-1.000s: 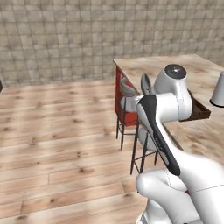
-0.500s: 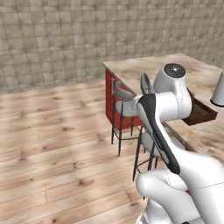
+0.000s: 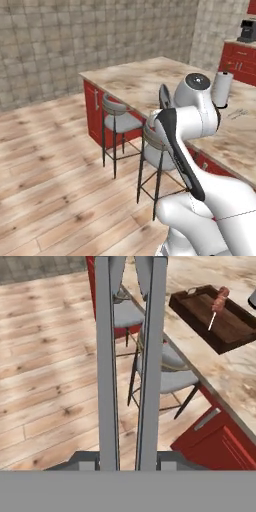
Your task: Take the tongs from the drawer on the right and place them on the dining counter next to the tray containing the kebab skewer.
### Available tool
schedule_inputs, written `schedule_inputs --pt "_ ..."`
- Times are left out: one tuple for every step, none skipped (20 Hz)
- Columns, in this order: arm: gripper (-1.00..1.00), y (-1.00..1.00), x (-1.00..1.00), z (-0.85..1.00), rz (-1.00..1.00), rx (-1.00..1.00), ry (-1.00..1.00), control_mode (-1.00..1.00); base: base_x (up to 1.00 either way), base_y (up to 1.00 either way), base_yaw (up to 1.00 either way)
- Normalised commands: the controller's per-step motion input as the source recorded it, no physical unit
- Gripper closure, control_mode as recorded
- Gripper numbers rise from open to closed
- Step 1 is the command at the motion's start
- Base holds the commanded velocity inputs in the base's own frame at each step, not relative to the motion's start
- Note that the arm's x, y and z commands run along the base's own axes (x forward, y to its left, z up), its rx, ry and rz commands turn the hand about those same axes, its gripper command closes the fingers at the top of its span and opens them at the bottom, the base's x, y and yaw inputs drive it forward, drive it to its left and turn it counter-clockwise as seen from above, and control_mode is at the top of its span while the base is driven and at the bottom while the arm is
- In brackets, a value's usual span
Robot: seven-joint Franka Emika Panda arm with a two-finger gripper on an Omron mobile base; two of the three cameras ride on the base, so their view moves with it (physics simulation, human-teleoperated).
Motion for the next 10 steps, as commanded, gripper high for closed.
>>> schedule_inputs --pt "1.0 0.0 0.0 0.0 0.0 0.0 0.0 1.0 0.0 0.5 -0.49" --pt "1.0 0.0 0.0 0.0 0.0 0.0 0.0 1.0 0.0 0.47 -0.49" --pt "1.0 0.0 0.0 0.0 0.0 0.0 0.0 1.0 0.0 0.49 -0.49" --pt "1.0 0.0 0.0 0.0 0.0 0.0 0.0 1.0 0.05 0.54 -0.5" --pt "1.0 0.0 0.0 0.0 0.0 0.0 0.0 1.0 0.09 0.56 -0.5" --pt "1.0 0.0 0.0 0.0 0.0 0.0 0.0 1.0 0.12 0.55 -0.5" --pt "1.0 0.0 0.0 0.0 0.0 0.0 0.0 1.0 0.14 0.56 -0.5" --pt "1.0 0.0 0.0 0.0 0.0 0.0 0.0 1.0 0.16 0.54 -0.51" --pt "1.0 0.0 0.0 0.0 0.0 0.0 0.0 1.0 0.18 0.54 -0.5" --pt "1.0 0.0 0.0 0.0 0.0 0.0 0.0 1.0 0.21 0.54 -0.5"
